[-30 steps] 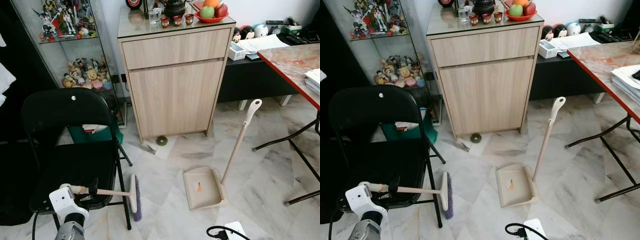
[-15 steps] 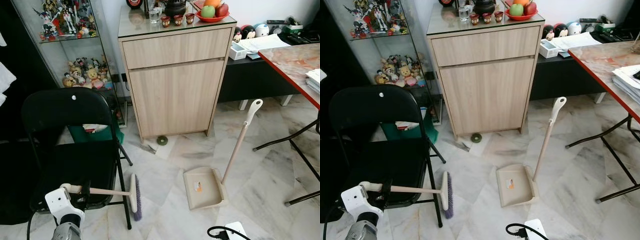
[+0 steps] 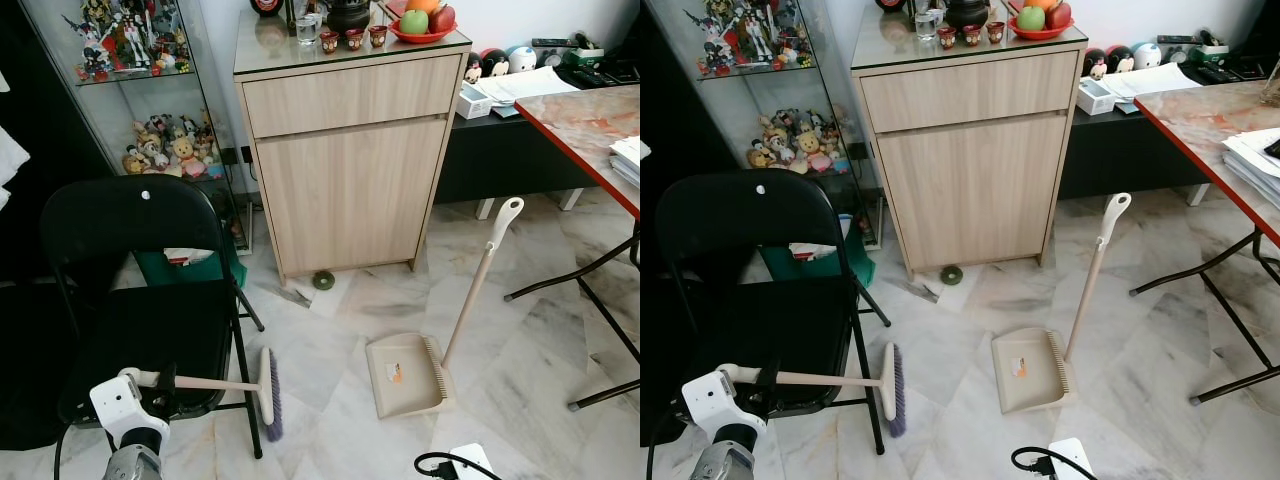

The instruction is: Sweep floor

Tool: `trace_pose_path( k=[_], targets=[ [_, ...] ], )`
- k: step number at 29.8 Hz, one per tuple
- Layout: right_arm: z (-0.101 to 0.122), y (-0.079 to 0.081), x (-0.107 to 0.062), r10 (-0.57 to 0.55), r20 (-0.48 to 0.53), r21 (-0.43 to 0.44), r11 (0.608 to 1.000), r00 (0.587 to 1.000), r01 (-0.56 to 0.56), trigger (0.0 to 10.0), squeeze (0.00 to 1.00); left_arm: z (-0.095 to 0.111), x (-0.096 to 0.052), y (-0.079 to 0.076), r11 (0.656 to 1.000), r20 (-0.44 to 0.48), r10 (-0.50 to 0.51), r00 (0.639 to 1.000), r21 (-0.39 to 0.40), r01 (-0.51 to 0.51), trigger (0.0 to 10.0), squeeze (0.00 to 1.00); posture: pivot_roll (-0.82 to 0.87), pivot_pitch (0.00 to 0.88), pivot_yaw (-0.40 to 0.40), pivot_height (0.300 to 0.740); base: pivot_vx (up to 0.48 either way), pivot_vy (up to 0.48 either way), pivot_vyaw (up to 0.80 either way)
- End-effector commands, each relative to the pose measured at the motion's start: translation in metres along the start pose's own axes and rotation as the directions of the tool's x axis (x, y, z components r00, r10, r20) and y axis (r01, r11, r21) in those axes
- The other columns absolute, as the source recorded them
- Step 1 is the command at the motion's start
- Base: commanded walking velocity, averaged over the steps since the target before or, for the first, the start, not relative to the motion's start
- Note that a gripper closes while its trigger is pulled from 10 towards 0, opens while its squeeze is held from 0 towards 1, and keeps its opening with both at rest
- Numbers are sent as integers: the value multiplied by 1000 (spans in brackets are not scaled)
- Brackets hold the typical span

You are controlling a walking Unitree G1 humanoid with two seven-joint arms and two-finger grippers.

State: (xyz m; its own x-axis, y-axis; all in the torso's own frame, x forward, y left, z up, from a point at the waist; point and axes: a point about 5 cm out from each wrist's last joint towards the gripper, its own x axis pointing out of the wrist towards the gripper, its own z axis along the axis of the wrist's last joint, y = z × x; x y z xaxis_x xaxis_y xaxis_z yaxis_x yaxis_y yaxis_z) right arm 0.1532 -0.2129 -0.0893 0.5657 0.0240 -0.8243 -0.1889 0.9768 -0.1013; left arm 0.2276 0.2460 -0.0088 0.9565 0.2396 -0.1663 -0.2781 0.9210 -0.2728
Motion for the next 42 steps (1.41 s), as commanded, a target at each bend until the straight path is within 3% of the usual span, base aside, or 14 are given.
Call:
trace_pose_path(
  k=[1,29,30,31,37,38,39,42],
  targets=[
    [-1,4,0,12,5,6,1000,1000,-12,10000,0,-1,-1,6,1000,-12,16,1000,2,-16,0,0,-223,40,70,740,0,0,0],
    [2,5,1,-8,31,35,999,999,6,10000,0,-4,-6,8,1000,-25,-9,1000,8,9,0,0,-247,45,100,740,0,0,0],
    [2,6,1,-9,34,40,999,999,7,10000,0,-4,-7,9,1000,-28,-8,1000,11,8,8039,0,-245,44,105,740,0,0,0],
    [2,7,1,-5,39,43,999,999,3,10000,0,-4,-7,10,1000,-30,-4,1000,15,5,10000,0,-240,44,109,740,0,0,0],
    [3,8,1,-3,47,52,999,999,1,10000,0,-3,-7,13,1000,-27,-1,1000,21,1,10000,0,-232,42,109,740,0,0,0],
    [4,9,1,-4,64,67,998,998,0,10000,922,-2,-8,14,1000,-26,1,1000,24,0,10000,0,-233,42,111,740,0,0,0],
    [4,9,1,-6,73,76,997,997,1,10000,1000,-2,-8,15,1000,-26,1,1000,26,-1,10000,0,-235,42,112,740,0,0,0],
    [5,9,0,-14,89,84,996,996,6,10000,1000,-2,-9,16,1000,-29,2,1000,30,-1,10000,0,-235,42,112,740,0,0,0]
  ],
)
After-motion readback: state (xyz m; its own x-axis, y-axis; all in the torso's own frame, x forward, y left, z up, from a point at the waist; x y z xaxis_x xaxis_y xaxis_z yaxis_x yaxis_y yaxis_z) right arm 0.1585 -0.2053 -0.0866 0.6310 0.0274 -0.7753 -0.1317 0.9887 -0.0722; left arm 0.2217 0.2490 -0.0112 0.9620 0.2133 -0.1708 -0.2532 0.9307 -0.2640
